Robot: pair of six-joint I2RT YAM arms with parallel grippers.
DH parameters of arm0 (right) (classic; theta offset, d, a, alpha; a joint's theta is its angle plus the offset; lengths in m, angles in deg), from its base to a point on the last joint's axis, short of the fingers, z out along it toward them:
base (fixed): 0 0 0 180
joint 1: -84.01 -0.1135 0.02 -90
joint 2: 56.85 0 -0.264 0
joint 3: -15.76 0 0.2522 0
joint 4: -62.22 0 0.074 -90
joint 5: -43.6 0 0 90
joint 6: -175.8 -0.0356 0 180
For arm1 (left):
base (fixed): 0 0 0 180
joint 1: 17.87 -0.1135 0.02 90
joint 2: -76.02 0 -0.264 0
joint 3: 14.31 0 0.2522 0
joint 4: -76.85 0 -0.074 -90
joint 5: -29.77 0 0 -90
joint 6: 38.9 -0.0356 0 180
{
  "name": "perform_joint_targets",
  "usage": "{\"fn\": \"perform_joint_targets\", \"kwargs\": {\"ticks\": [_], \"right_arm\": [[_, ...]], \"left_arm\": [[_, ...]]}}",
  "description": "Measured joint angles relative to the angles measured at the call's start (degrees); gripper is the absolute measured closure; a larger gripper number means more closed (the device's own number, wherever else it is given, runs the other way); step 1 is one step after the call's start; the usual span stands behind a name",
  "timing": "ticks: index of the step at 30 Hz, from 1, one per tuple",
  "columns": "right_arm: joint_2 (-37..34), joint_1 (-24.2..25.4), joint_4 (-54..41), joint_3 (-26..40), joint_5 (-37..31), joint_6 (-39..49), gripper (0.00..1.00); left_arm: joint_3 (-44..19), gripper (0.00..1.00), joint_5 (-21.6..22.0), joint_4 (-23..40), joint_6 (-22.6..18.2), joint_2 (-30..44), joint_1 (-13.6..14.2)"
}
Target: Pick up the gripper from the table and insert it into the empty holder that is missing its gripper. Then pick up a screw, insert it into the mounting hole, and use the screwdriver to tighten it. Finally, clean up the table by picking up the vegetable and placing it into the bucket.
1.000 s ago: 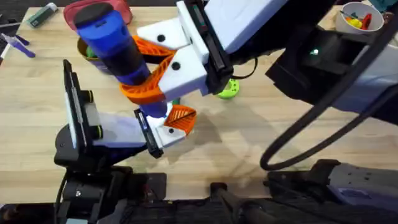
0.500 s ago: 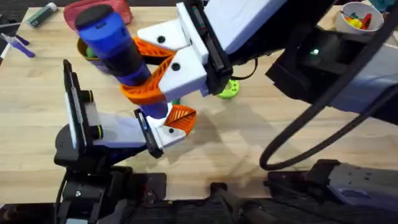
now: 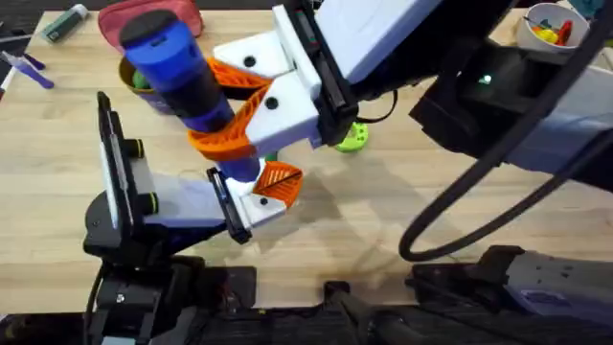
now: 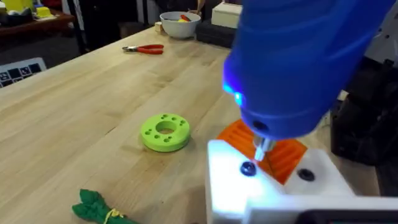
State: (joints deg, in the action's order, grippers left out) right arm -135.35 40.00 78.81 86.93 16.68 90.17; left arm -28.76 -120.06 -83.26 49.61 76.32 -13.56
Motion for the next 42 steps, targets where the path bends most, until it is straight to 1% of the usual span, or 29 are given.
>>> {"fn": "perform_joint_targets", "kwargs": {"ticks": [10, 21, 29, 36, 42], "right_arm": [[-1.7, 0.0, 0.1, 0.0, 0.0, 0.2, 0.976], [-1.8, 0.0, 0.2, 0.0, 0.0, 0.2, 0.976], [-1.7, 0.0, 6.6, 0.0, 1.1, -2.0, 0.976], [-1.7, 0.0, 6.1, 0.2, 1.5, -5.9, 0.976], [-1.7, 0.0, 0.8, 2.4, 1.5, -7.2, 0.976]], "left_arm": [[0.0, 0.98, 0.0, 0.0, 0.0, 0.0, 0.0], [0.0, 0.98, -0.2, 0.0, 0.0, 0.0, 0.0], [0.0, 0.98, -0.2, 0.0, 0.0, 0.0, 0.0], [0.0, 0.98, -0.2, 0.0, 0.0, 0.0, 0.0], [0.0, 0.98, -0.2, 0.0, 0.0, 0.0, 0.0]]}}
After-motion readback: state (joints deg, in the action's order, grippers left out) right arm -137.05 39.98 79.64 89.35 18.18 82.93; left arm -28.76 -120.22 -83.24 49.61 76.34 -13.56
